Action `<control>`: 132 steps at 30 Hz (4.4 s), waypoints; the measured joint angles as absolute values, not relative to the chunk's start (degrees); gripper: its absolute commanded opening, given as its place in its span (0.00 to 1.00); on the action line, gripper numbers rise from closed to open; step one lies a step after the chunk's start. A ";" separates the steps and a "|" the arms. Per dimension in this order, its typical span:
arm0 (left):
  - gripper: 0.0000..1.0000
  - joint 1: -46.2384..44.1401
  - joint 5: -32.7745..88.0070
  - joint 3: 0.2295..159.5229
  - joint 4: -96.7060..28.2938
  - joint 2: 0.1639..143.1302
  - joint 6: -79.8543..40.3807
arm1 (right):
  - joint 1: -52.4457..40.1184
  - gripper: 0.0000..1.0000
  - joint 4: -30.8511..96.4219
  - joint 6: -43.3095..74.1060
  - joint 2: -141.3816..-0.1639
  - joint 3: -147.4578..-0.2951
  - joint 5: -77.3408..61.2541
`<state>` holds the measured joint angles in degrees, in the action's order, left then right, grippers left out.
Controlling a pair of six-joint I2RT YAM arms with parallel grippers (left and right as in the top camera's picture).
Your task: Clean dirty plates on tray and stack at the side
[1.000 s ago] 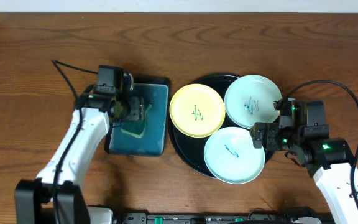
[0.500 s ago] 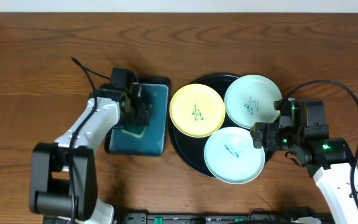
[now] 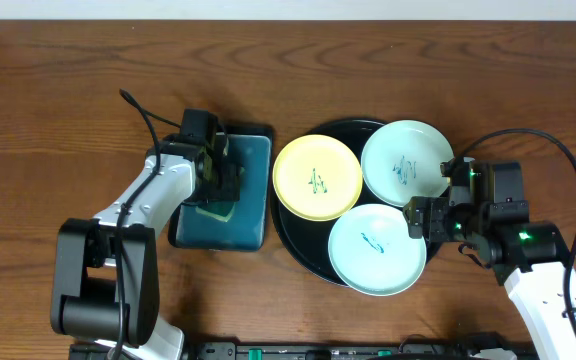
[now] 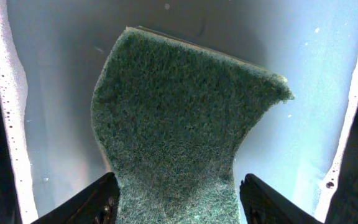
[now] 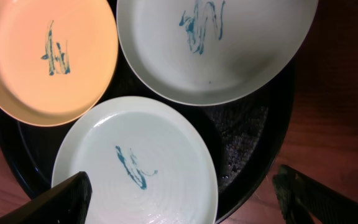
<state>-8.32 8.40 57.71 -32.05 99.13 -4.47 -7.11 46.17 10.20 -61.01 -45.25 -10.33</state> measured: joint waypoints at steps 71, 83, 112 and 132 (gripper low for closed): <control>0.08 -8.38 8.69 56.69 -31.31 99.15 -6.17 | -7.11 0.40 47.31 10.00 -76.55 -45.25 -10.50; 0.08 -8.38 8.69 56.71 -31.31 99.15 -6.17 | -7.11 0.23 45.04 9.87 -84.49 -45.25 -10.52; 0.08 -8.36 8.69 56.82 -34.09 98.85 -6.85 | -7.20 0.01 45.01 11.09 -86.96 -45.25 -10.96; 0.07 -8.38 8.67 56.99 -37.76 81.06 -7.97 | -7.20 0.01 43.81 11.62 -86.96 -45.25 -13.32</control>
